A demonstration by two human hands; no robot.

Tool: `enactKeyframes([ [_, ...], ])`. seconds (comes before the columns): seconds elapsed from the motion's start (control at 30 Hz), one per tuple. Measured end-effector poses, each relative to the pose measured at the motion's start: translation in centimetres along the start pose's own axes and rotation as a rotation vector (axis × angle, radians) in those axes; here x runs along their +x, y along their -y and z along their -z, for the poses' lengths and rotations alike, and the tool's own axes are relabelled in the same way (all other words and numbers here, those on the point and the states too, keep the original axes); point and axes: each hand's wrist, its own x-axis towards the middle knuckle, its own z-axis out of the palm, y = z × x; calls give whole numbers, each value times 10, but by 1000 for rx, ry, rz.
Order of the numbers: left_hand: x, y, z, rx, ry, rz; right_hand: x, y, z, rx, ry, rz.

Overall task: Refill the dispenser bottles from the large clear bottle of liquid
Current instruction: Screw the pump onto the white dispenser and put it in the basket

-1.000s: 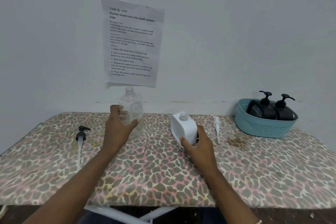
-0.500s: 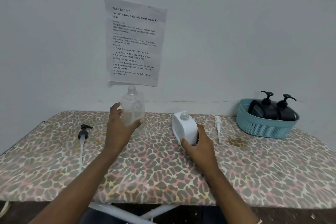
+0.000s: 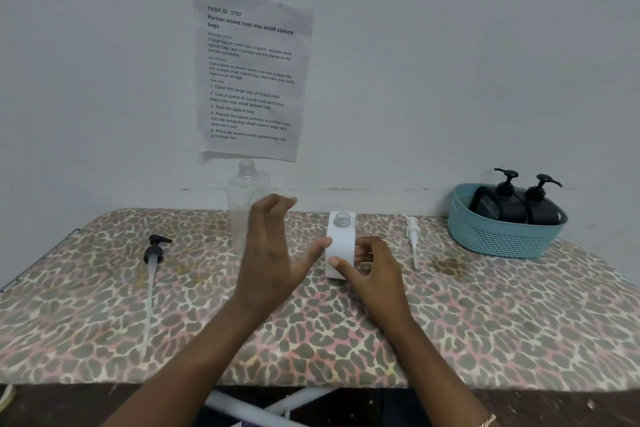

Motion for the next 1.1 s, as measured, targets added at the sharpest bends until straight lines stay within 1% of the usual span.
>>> enactKeyframes([
  [0.1,-10,-6,-18,-101,123,170,0,-3,0,12,-13,15],
  [0.23,-26,-10,-39,-154,237,376,0,-8,0,60,-36,14],
  [0.3,-31,-14,-46,-160,295,447,0,-11,1,87,-50,3],
  [0.37,-35,-17,-53,-161,328,464,0,-11,2,95,-57,6],
  [0.53,-35,-20,-67,-159,333,477,4,-9,4,38,-52,-4],
  [0.6,-34,-20,-70,-141,340,496,9,-7,7,-12,-79,-5],
  [0.73,-34,-18,-70,-156,356,507,33,-4,25,-201,-219,51],
  [0.8,-34,-14,-69,-173,362,507,54,-9,38,-371,-261,7],
  [0.9,-35,-10,-68,-208,383,514,88,-25,58,-619,-200,-170],
  [0.97,-35,-8,-67,-246,392,524,105,-35,68,-672,-122,-264],
  [1.1,-36,-6,-64,-335,387,586,124,-50,76,-693,-3,-320],
])
